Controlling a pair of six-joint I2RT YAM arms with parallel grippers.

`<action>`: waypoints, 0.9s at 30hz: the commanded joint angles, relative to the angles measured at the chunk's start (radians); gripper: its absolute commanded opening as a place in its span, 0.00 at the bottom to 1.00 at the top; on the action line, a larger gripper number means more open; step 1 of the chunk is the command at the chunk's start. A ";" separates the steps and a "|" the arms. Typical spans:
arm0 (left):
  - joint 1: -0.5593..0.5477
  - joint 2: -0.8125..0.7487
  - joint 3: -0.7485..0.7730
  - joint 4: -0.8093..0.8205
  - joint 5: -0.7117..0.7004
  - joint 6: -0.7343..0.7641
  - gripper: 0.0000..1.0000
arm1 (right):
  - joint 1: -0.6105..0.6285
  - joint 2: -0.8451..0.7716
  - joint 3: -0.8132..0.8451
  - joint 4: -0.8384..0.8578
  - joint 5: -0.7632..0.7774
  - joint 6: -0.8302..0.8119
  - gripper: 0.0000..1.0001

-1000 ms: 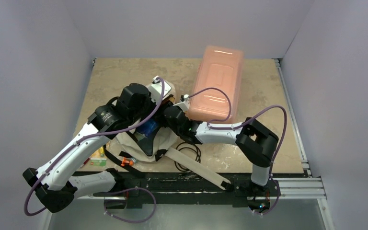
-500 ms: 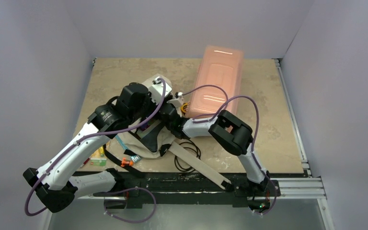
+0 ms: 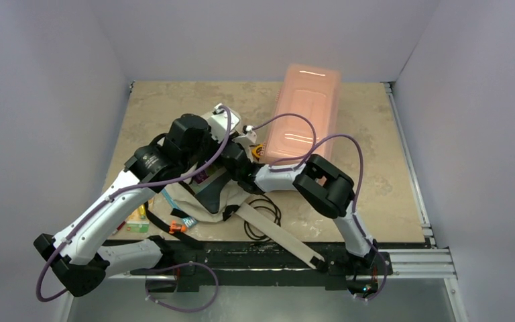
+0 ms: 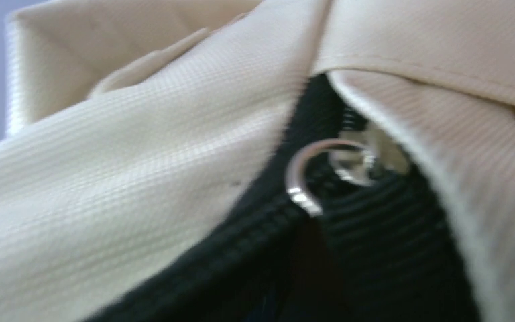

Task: Pack the student bag
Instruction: Place the book in the student bag.

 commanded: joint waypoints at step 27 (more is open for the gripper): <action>0.066 -0.005 -0.063 0.042 -0.039 -0.160 0.00 | 0.000 -0.634 -0.472 -0.321 -0.483 -0.947 0.99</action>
